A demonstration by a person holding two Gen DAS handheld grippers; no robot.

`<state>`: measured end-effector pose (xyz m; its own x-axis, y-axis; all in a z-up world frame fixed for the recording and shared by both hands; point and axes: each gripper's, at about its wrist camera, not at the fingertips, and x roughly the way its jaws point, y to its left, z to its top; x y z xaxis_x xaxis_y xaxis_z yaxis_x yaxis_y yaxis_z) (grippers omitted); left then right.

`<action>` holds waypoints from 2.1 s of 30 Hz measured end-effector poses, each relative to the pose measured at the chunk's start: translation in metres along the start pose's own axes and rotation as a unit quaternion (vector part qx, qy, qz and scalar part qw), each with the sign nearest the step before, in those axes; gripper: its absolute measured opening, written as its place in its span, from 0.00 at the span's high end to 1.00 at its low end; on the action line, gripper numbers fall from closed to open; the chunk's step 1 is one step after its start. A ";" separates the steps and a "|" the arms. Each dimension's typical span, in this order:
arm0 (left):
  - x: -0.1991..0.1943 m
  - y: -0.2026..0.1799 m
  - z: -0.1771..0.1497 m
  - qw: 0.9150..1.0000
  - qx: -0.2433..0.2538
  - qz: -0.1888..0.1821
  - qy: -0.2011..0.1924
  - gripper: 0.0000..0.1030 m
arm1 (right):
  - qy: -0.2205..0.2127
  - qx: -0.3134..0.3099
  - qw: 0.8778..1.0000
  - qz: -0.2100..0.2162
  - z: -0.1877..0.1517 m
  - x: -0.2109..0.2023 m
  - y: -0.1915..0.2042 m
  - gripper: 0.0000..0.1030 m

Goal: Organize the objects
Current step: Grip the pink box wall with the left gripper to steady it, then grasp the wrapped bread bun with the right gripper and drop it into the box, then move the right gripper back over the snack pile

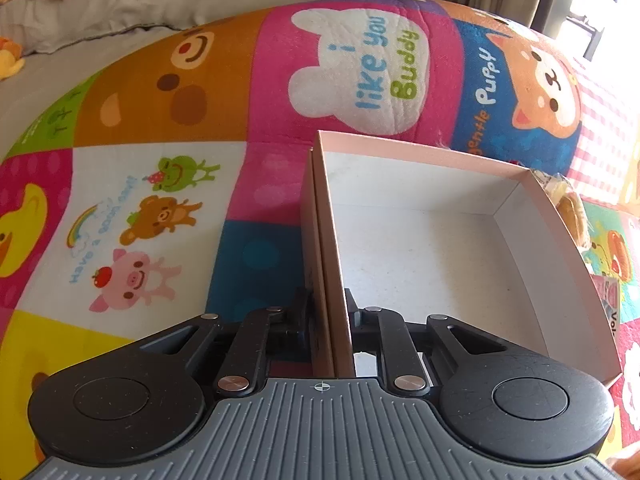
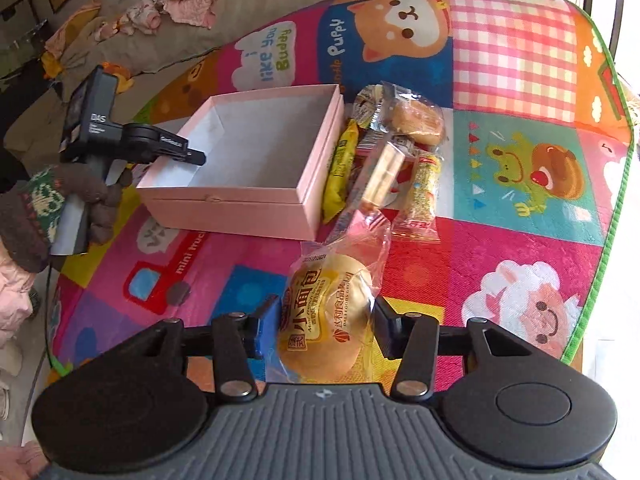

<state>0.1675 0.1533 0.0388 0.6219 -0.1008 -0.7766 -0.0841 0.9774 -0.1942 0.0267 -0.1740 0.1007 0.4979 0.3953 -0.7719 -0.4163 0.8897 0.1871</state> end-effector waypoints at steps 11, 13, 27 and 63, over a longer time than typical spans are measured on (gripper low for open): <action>0.001 0.006 -0.002 1.000 -0.012 -0.012 0.003 0.81 | -0.050 -0.107 0.993 -0.004 0.051 0.022 0.054 0.31; 0.001 0.006 -0.002 1.000 -0.009 -0.012 0.003 0.81 | -0.013 -0.109 0.994 0.004 0.033 0.036 0.050 0.28; 0.000 0.006 -0.003 1.000 -0.010 -0.014 0.003 0.81 | 0.092 -0.076 0.990 0.075 -0.014 0.066 0.058 0.48; 0.002 0.002 -0.010 1.000 0.001 0.001 0.018 0.83 | -0.054 0.114 0.985 -0.114 -0.062 0.065 -0.056 0.00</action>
<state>0.1608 0.1531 0.0305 0.5932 -0.1058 -0.7981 -0.0843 0.9777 -0.1923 0.0347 -0.2128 0.0024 0.6413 0.1907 -0.7432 -0.1084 0.9814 0.1583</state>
